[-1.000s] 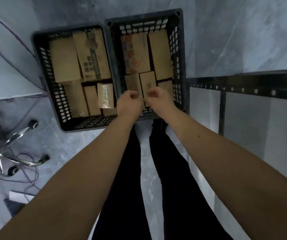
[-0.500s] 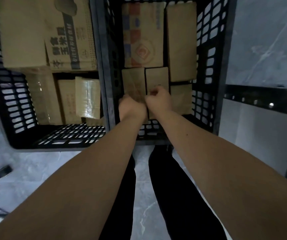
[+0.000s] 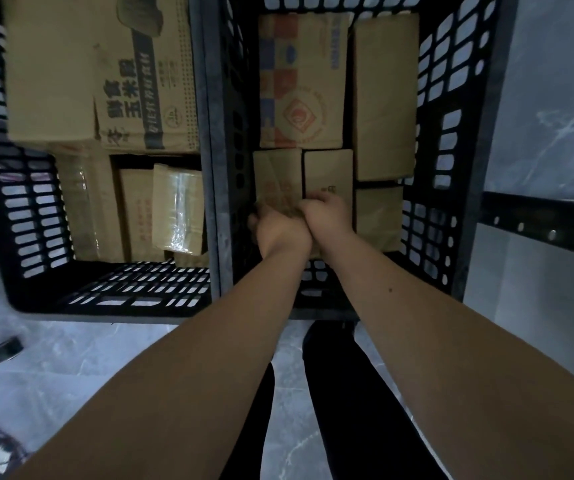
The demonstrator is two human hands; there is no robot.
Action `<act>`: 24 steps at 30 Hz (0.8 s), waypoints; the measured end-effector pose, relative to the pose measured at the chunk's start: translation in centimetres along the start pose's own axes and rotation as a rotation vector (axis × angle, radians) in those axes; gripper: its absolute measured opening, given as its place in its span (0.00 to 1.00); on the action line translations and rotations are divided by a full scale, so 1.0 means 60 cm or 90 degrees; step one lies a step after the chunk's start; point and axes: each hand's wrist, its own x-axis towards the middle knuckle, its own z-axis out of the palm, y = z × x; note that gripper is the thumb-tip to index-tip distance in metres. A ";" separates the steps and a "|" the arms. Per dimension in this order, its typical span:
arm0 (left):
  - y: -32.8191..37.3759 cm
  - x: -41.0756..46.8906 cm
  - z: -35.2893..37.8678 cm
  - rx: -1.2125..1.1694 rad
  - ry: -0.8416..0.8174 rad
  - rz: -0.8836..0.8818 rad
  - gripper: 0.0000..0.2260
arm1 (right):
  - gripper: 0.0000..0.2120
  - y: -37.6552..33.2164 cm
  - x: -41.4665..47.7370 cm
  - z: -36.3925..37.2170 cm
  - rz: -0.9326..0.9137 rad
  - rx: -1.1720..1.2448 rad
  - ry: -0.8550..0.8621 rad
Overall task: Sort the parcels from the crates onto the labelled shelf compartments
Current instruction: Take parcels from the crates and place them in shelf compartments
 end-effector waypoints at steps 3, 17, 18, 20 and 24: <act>0.012 -0.018 -0.005 -0.062 0.052 -0.015 0.21 | 0.07 0.002 -0.004 0.001 0.025 0.077 -0.012; 0.012 -0.054 -0.044 0.203 -0.030 0.033 0.34 | 0.04 -0.010 -0.043 -0.009 0.062 0.133 -0.047; 0.016 -0.060 -0.048 0.205 -0.027 0.018 0.33 | 0.03 -0.015 -0.049 -0.012 0.064 0.131 -0.046; 0.023 -0.076 -0.057 0.140 -0.053 0.001 0.26 | 0.03 -0.031 -0.067 -0.017 0.076 0.113 -0.042; 0.046 -0.109 -0.074 0.104 -0.063 0.054 0.25 | 0.22 -0.054 -0.096 -0.014 0.107 0.089 -0.050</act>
